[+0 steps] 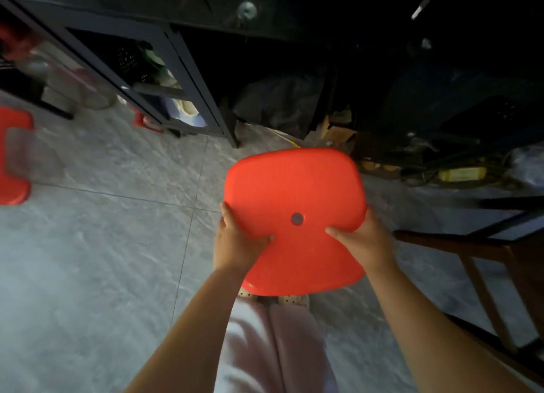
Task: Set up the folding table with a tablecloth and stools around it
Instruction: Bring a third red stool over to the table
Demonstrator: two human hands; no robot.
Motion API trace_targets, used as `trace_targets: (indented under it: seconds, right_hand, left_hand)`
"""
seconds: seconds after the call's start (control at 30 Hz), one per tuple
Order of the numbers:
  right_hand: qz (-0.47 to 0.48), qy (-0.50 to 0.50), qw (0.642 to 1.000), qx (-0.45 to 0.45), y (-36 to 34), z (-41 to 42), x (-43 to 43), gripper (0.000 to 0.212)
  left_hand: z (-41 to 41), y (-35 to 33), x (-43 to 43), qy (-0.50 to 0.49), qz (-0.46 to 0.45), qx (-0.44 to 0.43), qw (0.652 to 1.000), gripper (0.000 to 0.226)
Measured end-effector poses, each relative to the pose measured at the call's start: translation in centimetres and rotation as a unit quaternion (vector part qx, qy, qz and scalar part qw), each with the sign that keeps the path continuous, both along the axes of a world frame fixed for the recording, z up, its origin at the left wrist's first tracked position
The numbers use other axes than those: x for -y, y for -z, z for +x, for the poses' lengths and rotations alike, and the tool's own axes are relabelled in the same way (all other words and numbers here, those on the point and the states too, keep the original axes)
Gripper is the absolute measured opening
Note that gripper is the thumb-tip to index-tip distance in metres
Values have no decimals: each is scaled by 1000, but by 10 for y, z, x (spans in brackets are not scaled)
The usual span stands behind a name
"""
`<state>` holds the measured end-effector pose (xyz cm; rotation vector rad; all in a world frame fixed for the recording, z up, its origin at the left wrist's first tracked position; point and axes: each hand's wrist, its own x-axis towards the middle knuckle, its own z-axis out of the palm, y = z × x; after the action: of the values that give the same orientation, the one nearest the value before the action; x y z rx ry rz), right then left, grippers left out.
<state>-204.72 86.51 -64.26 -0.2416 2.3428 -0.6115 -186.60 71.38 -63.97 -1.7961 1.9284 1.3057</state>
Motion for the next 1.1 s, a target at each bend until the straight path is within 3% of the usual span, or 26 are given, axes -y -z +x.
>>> trace_targets:
  seconds: [0.33,0.57,0.93,1.1]
  right_hand:
    - [-58,-124,989,-54,-198,64,48,101]
    - [-146,-273,947,-86,-322,161,104,102]
    - [-240,-494,830,-95,-413,459,169,100]
    - [-258,-572,777,-54,-426,641,156,96]
  left_hand:
    - [97,-205,14,-110,-82,-17,990,115]
    - [215,-333,10,-258,-148,-39,954,115]
    - [511,-417,-50,-474,-259,-15,842,96]
    - [679,-440,-112,-553,-281,11,784,106]
